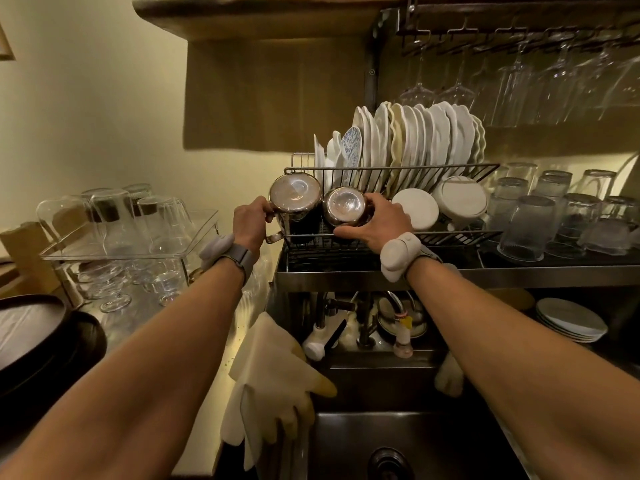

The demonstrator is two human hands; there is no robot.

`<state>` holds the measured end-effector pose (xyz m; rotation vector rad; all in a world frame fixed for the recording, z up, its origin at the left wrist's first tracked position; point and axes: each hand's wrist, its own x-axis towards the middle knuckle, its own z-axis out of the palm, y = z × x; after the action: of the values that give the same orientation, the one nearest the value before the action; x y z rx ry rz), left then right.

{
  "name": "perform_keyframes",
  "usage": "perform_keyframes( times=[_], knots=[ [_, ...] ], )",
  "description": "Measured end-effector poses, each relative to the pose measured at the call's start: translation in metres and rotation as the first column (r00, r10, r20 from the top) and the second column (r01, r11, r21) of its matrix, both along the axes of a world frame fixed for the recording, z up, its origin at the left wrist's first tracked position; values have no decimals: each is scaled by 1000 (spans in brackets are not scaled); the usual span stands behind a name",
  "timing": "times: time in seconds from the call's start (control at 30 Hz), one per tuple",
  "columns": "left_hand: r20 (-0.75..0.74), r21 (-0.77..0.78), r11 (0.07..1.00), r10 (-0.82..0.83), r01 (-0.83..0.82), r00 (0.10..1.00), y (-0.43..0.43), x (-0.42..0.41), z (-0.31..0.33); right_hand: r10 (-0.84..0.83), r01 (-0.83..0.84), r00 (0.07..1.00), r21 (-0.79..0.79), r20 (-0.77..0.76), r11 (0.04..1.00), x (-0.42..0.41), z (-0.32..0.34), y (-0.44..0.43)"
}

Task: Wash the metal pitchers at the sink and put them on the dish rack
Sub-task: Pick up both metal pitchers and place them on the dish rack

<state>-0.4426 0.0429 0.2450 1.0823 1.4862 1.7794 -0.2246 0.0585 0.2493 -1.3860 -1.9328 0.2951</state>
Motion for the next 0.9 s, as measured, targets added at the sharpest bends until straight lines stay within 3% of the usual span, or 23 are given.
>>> perform_keyframes(
  times=[0.23,0.37,0.63,0.83,0.9],
  knots=[
    [42,-9,999,35,-35,998,4,4,-4,15,-14,999,-30,44,999,-4,2,7],
    [-51,-105,992,57,-63,997,9,2,-8,14,-13,998,-7,60,1000,-6,1,12],
    [-91,-102,989,97,-107,991,13,4,-8,11,-14,996,27,90,1000,-12,2,23],
    [-83,-82,997,-4,-3,997,16,-7,-5,58,-65,983,31,176,997,-15,8,27],
    [-156,-70,996,-58,47,986,18,-10,-2,50,-56,976,25,211,998,-18,10,29]
  ],
)
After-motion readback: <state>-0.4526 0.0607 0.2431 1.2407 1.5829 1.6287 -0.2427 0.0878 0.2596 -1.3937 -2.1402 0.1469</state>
